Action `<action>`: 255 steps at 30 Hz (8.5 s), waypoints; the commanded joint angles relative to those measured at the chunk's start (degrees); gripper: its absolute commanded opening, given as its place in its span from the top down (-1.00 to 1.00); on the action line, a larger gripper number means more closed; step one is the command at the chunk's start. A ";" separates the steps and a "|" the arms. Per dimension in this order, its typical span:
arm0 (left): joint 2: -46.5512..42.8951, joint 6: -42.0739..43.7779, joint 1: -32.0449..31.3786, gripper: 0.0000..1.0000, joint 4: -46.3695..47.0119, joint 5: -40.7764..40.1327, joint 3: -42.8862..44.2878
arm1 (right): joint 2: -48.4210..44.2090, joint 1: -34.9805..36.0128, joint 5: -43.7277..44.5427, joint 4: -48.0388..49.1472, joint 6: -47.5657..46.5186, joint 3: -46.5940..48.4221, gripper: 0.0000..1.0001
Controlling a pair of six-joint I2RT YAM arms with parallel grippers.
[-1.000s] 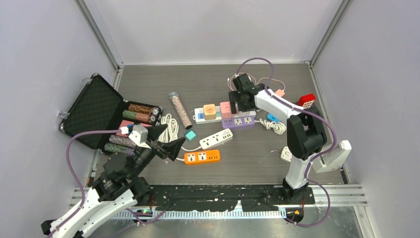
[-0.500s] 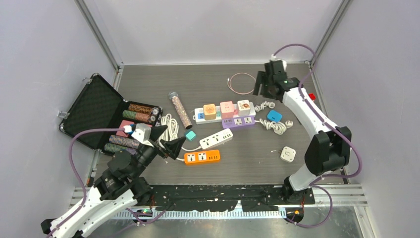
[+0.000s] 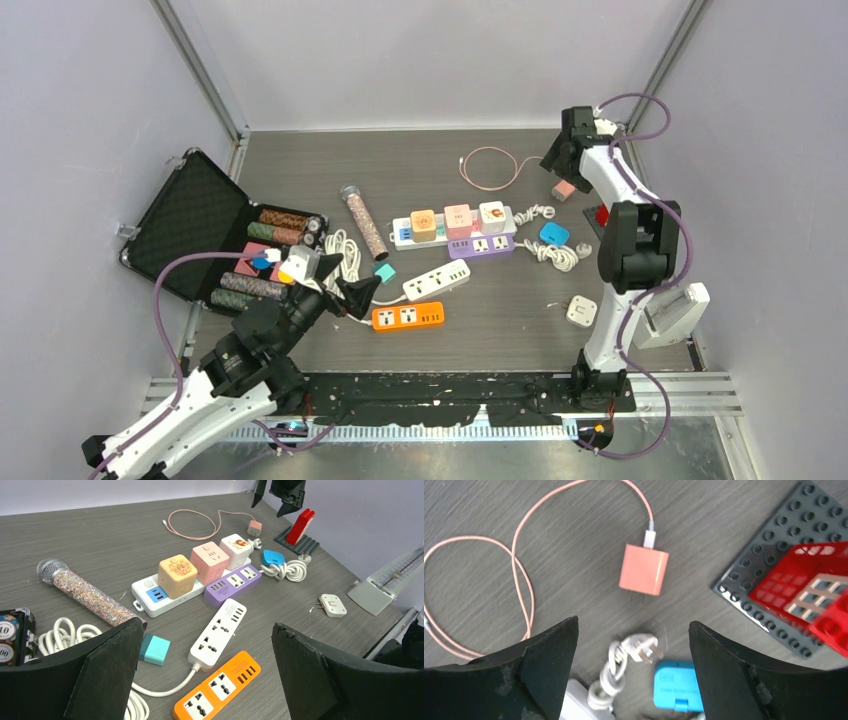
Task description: Insert the plug
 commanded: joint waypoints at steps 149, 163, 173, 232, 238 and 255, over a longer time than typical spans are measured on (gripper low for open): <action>62.77 -22.51 25.38 -0.08 37.18 36.45 22.94 | -20.42 34.22 -27.49 29.01 33.61 -17.13 0.56; 63.70 -11.01 26.11 1.00 41.96 46.65 21.52 | -22.77 32.88 -27.31 29.75 25.12 -19.52 -0.67; 59.76 4.41 26.08 1.00 45.49 50.71 15.98 | -24.44 30.25 -37.27 28.34 20.58 -21.44 -0.52; 54.59 3.51 26.08 -0.88 58.80 39.75 6.77 | -23.23 30.58 -44.84 34.26 20.57 -22.99 0.89; 49.10 -0.90 26.09 -0.99 52.02 32.79 6.00 | -25.43 30.54 -26.21 23.83 5.58 -19.95 0.89; 30.11 -6.82 26.08 -0.99 20.21 21.54 6.96 | -21.89 32.10 3.09 30.09 -8.44 -25.86 0.89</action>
